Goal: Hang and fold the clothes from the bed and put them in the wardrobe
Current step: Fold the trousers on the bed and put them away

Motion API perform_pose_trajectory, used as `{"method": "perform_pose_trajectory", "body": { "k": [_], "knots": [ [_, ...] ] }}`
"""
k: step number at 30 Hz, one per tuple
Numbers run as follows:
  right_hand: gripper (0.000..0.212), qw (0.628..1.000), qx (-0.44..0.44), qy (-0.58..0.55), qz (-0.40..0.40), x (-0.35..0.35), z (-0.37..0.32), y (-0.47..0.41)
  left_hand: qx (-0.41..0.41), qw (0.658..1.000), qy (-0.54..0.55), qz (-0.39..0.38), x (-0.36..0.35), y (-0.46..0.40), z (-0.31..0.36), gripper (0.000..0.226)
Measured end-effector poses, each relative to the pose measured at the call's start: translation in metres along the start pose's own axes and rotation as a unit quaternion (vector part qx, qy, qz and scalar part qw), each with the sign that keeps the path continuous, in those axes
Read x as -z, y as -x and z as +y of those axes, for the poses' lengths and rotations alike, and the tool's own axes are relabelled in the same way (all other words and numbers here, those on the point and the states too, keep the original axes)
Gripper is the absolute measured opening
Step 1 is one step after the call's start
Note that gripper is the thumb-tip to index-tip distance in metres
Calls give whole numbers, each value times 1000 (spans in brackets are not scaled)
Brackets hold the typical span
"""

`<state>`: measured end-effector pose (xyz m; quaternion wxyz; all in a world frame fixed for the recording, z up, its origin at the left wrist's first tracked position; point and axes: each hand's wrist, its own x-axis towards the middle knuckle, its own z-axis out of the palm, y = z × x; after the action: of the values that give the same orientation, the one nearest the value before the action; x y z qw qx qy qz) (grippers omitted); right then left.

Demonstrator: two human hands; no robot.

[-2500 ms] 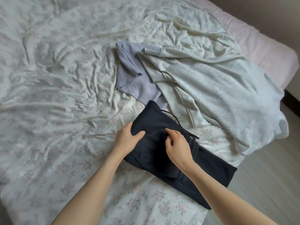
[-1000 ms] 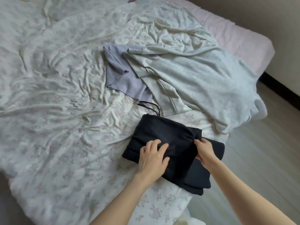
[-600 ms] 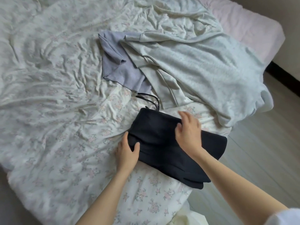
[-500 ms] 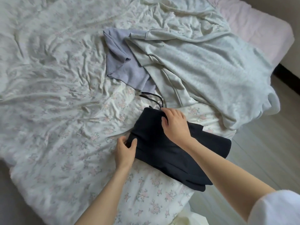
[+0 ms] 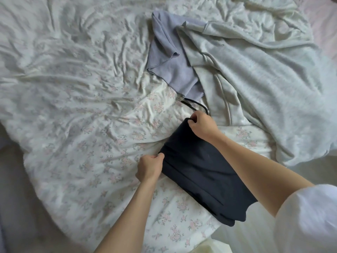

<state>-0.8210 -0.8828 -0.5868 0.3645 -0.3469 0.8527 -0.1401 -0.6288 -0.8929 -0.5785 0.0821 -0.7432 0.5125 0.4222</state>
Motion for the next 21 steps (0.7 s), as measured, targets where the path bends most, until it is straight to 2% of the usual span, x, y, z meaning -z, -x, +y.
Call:
{"method": "perform_pose_trajectory", "body": {
  "k": [6, 10, 14, 17, 19, 21],
  "knots": [
    [22, 1000, -23, 1, 5, -1, -2, -3, -17, 999, -27, 18, -3, 1, 4, 26],
    [19, 999, -40, -25, 25, -2, -1, -2, -28, 998, -31, 52, 0, 2, -6, 23],
    [17, 996, -47, -37, 63, -3, -1, 2, -28, 998, -18, 49, 5, 2, -15, 18],
    [21, 991, 4, 7, 130, -8, 1, 10, -36, 998, -36, 29, 8, -5, -13, 10],
    [27, 976, 69, 13, 204, -13, 5, 24, -59, 997, -51, 29, 10, -14, -10, 29],
    [33, 960, 116, 17, 254, -22, 12, 47, -123, 992, -20, 5, 10, -21, -2, 45]
  ]
}}
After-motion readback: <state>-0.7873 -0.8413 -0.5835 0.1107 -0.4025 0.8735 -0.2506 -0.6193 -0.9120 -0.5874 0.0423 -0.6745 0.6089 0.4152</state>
